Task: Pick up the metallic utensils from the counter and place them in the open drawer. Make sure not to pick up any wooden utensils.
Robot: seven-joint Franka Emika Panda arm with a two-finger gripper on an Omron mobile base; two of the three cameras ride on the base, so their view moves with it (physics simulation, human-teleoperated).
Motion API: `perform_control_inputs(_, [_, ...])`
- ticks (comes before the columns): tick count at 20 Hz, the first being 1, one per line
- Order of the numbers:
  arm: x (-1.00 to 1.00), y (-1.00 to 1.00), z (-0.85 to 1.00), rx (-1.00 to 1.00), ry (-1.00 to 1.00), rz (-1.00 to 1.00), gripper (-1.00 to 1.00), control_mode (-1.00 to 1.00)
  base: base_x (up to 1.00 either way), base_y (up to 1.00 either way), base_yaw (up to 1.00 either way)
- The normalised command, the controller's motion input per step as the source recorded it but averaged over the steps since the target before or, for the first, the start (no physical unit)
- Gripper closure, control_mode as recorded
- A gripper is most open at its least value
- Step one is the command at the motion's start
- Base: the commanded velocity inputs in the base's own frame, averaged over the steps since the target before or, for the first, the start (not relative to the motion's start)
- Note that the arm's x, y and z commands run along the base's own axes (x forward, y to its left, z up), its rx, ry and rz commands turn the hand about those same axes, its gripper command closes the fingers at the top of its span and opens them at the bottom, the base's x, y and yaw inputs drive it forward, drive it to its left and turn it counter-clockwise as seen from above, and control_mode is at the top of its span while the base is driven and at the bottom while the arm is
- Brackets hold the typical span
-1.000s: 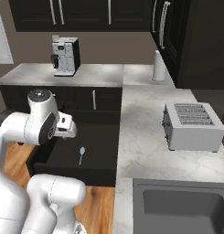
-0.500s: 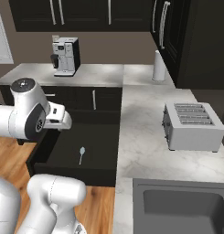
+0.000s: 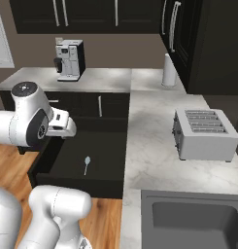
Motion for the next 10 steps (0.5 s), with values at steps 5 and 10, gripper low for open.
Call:
perform_control_inputs(5, [-0.02,0.00,0.00,0.00,0.00,0.00,-1.00,1.00,-0.06,0.00,0.00])
perform_control_inputs(10, [0.00,0.00,0.00,0.00,0.00,0.00,-1.00,1.00,-0.91,0.00,0.00])
